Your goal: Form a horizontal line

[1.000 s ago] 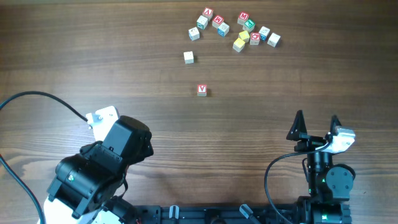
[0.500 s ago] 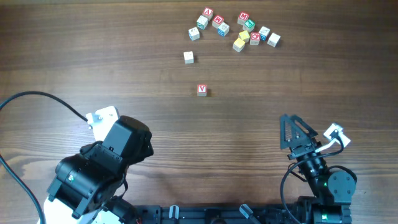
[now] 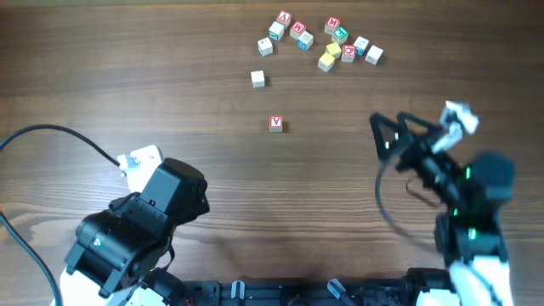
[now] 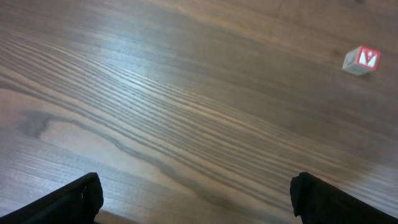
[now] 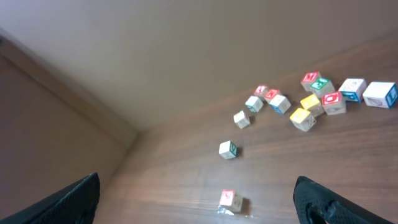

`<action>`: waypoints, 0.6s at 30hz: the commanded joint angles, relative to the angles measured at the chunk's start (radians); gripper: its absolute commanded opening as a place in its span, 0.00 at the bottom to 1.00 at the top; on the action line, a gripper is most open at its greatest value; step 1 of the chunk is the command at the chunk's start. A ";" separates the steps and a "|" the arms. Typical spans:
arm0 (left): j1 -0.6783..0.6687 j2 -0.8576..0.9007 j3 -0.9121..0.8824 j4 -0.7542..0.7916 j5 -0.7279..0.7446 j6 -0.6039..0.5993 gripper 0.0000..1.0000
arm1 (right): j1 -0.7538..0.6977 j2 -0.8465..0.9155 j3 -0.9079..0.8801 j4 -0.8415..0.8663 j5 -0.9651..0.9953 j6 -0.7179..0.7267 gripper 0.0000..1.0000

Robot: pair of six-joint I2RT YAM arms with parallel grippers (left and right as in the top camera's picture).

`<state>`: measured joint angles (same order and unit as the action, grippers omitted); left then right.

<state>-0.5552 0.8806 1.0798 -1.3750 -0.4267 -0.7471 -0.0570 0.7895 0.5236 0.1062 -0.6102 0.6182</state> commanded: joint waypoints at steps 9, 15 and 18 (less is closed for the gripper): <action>0.003 -0.002 -0.003 0.001 -0.016 -0.021 1.00 | 0.058 0.550 0.637 -0.470 0.261 -0.184 1.00; 0.003 -0.002 -0.003 0.001 -0.016 -0.021 1.00 | 0.192 0.703 0.799 -0.504 0.528 -0.248 1.00; 0.003 -0.002 -0.003 0.001 -0.016 -0.021 1.00 | 0.195 0.851 0.914 -0.528 0.532 -0.264 1.00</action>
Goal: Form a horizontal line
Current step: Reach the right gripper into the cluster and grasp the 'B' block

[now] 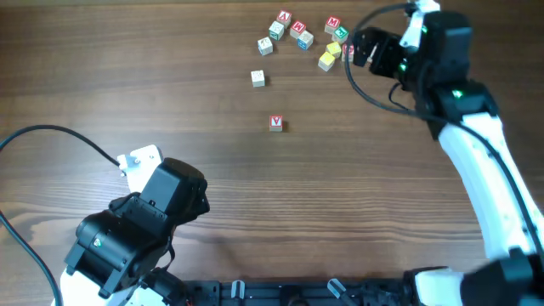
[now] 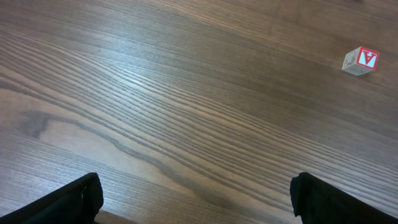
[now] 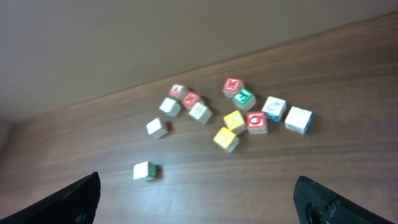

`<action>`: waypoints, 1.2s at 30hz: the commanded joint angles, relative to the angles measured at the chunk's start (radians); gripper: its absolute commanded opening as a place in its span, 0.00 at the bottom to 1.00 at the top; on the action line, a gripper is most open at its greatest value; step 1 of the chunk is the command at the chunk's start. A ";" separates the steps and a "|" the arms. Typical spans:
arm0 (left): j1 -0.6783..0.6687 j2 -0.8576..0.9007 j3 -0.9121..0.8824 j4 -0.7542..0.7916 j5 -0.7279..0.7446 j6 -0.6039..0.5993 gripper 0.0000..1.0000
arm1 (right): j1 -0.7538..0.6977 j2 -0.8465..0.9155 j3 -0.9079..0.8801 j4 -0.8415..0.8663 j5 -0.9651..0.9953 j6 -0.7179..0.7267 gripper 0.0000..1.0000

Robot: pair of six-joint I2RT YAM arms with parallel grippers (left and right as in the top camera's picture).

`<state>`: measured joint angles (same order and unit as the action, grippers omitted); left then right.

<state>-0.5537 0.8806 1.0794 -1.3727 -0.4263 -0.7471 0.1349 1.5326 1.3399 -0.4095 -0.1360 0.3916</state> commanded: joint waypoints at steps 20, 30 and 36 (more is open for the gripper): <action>0.002 -0.002 -0.003 -0.001 -0.016 -0.021 1.00 | 0.060 0.607 0.650 -0.278 -0.053 -0.057 1.00; 0.002 -0.002 -0.003 -0.001 -0.016 -0.021 1.00 | 0.058 0.642 0.651 -0.111 -0.072 0.215 0.99; 0.002 -0.002 -0.003 -0.001 -0.016 -0.021 1.00 | 0.058 0.793 0.652 -0.132 -0.076 0.301 0.99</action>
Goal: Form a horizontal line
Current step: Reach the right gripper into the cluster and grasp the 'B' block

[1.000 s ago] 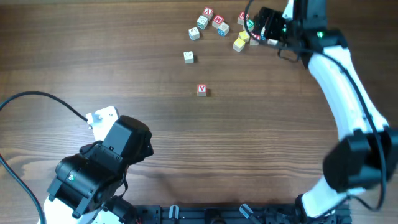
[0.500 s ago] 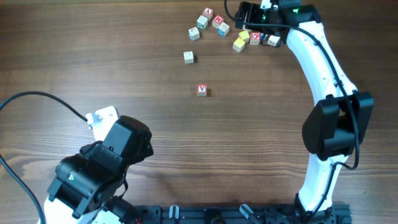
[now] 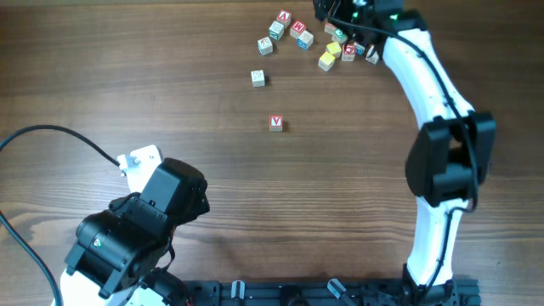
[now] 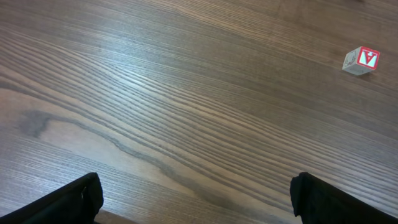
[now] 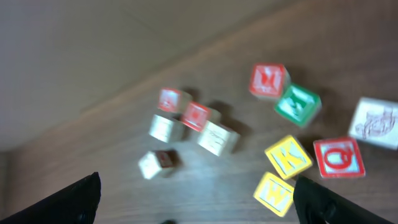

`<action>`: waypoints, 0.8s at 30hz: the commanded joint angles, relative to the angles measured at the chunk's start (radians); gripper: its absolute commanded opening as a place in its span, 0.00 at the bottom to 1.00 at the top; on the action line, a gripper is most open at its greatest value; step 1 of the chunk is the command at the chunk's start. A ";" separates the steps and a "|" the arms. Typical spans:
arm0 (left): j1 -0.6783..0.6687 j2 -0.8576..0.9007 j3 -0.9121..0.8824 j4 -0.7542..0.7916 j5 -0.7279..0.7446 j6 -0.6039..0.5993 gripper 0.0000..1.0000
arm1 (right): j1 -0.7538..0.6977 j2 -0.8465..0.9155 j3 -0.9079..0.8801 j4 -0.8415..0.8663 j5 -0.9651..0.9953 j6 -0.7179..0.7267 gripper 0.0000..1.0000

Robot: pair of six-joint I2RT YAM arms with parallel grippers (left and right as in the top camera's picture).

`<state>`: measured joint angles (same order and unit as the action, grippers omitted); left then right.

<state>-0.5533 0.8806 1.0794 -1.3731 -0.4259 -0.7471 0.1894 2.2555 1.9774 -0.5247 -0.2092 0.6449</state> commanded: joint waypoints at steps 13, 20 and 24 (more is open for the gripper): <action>0.002 -0.002 -0.003 -0.001 -0.017 -0.021 1.00 | 0.010 0.204 0.013 0.011 0.146 0.399 0.90; 0.002 -0.002 -0.003 -0.001 -0.017 -0.021 1.00 | 0.011 0.214 0.013 0.093 0.190 0.430 0.80; 0.002 -0.002 -0.003 -0.001 -0.017 -0.021 1.00 | 0.021 0.259 0.013 0.072 0.160 0.437 0.72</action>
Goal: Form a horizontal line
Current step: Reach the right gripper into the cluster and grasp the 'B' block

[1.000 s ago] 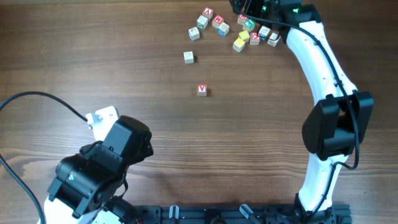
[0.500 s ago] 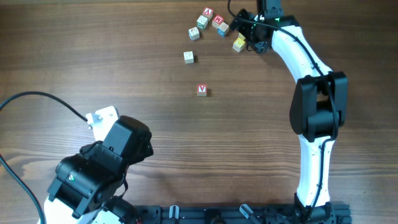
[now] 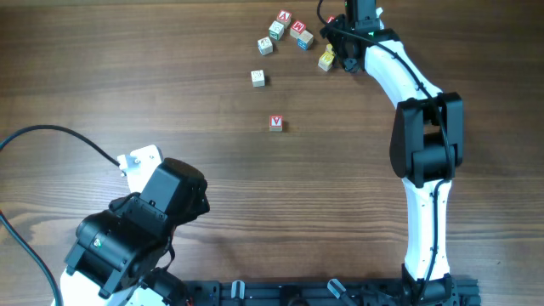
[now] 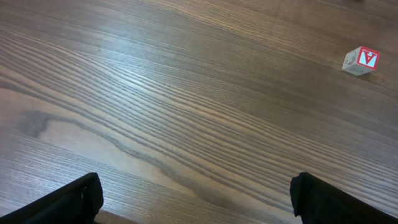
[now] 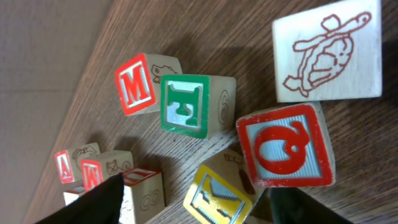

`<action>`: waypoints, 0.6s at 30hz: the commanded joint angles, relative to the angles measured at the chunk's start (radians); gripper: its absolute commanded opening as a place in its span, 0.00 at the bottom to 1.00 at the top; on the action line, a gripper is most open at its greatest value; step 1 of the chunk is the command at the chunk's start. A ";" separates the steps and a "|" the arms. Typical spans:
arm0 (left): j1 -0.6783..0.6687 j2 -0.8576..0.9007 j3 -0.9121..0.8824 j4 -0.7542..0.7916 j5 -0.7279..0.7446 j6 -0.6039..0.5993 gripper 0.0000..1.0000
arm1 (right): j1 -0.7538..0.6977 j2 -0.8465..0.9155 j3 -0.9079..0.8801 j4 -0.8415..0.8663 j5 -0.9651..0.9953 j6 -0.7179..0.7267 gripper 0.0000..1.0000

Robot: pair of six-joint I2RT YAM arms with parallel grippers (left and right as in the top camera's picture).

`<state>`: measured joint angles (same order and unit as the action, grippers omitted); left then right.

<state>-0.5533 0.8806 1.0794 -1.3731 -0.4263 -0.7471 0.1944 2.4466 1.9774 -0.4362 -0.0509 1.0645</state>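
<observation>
Several lettered wooden cubes lie in a loose cluster [image 3: 293, 32] at the table's far side. My right gripper [image 5: 196, 200] is open and low in that cluster, one finger on each side of a yellow K cube [image 5: 214, 191]. Beside it are a red Q cube [image 5: 286, 146], a green F cube [image 5: 186, 106], a red M cube [image 5: 138, 84] and a turtle cube [image 5: 326, 56]. A lone red-lettered cube [image 3: 275, 123] sits mid-table, also in the left wrist view [image 4: 361, 60]. My left gripper [image 4: 196, 199] is open over bare wood at the near left.
A pale cube [image 3: 257, 78] lies alone between the cluster and the lone red-lettered cube. The right arm [image 3: 425, 127] stretches from the near edge up the right side. A black cable [image 3: 51, 136] runs across the near left.
My right gripper has dropped from above the cluster to down among the cubes, its fingers now either side of the yellow K cube. The left arm and the cubes have not moved.
My right gripper was first at the table's right side, far from the cubes. It was then near the cluster's right edge, then over the cluster, and now sits low around the yellow K cube. My left arm stayed still throughout.
</observation>
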 commanded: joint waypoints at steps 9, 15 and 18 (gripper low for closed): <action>0.002 -0.002 -0.003 0.000 -0.016 -0.021 1.00 | 0.021 0.103 0.012 -0.063 0.028 -0.060 0.36; 0.002 -0.002 -0.003 -0.001 -0.016 -0.021 1.00 | 0.002 -0.006 0.013 -0.053 0.035 -0.303 0.33; 0.002 -0.002 -0.003 -0.001 -0.016 -0.021 1.00 | 0.003 -0.192 0.013 -0.121 0.035 -0.453 0.33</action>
<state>-0.5533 0.8806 1.0794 -1.3735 -0.4259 -0.7471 0.2039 2.4332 1.9945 -0.5236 -0.0425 0.7662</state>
